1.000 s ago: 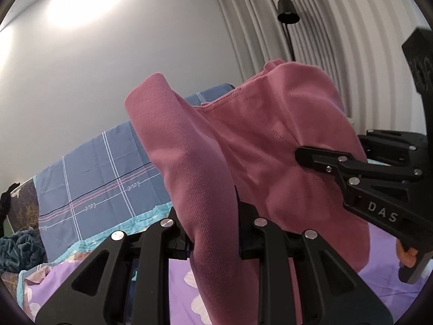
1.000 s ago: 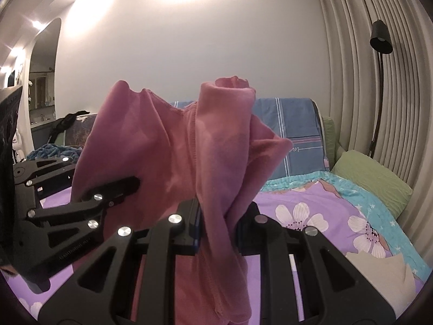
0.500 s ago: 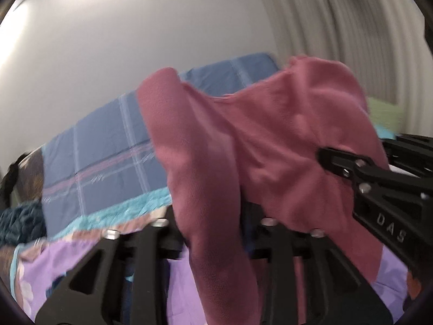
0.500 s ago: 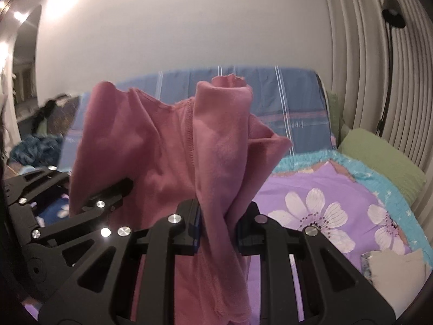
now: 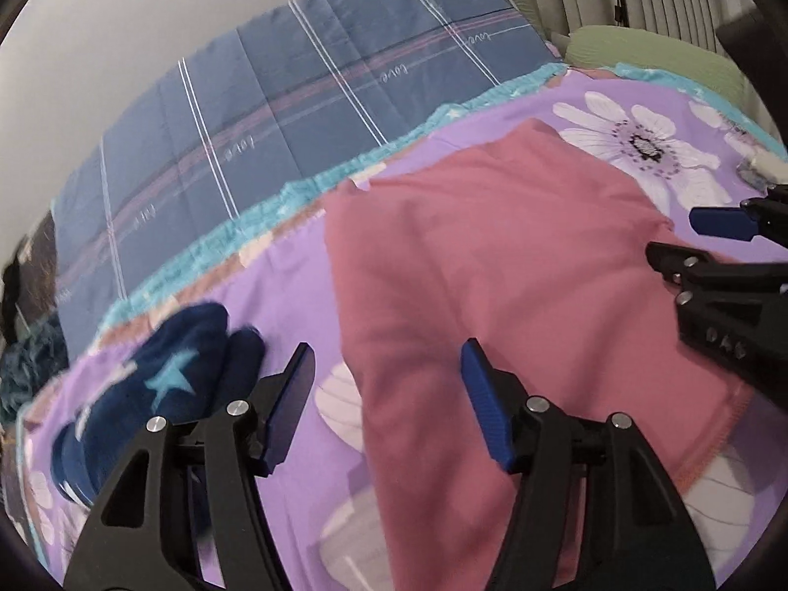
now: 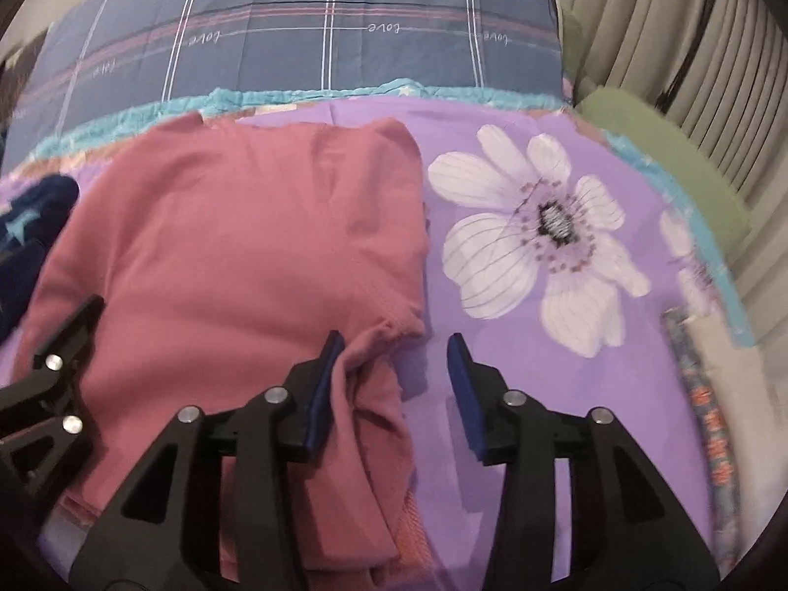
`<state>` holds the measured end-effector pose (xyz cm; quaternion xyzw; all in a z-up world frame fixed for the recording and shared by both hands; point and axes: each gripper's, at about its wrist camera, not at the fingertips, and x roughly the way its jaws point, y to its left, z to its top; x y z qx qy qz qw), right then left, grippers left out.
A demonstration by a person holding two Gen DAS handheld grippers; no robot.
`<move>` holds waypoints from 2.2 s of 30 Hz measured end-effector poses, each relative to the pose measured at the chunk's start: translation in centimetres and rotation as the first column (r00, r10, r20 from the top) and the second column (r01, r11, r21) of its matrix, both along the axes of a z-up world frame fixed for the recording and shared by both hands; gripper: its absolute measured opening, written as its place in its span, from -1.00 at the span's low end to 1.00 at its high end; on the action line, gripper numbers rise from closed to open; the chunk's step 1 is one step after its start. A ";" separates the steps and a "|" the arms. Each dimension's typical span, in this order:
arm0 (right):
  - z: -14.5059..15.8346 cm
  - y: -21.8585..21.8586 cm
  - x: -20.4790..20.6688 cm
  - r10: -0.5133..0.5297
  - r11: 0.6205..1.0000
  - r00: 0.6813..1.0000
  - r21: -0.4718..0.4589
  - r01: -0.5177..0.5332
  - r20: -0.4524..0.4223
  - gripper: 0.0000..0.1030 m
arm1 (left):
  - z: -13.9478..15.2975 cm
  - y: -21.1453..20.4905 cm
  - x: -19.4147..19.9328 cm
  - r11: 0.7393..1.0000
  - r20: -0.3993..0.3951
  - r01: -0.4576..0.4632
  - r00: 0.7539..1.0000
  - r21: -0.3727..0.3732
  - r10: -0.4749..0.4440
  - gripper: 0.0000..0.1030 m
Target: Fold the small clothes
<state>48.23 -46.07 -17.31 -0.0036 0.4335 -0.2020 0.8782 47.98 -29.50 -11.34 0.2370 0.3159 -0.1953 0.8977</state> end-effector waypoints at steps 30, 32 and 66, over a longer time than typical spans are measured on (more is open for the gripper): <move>14.4 10.2 -38.1 0.114 0.993 0.897 -0.013 -0.120 0.428 0.81 | 12.0 12.9 -31.9 0.906 0.135 0.126 0.988 -0.403 -0.077 0.97; 15.0 10.9 -39.9 0.112 0.993 0.888 -0.022 -0.114 0.445 0.84 | 12.3 13.3 -33.4 0.906 0.148 0.122 0.987 -0.404 -0.067 0.97; 14.5 14.1 -44.9 0.042 0.999 0.905 0.003 -0.048 0.423 0.89 | 11.8 15.8 -40.2 0.910 0.142 0.087 0.989 -0.405 -0.031 0.97</move>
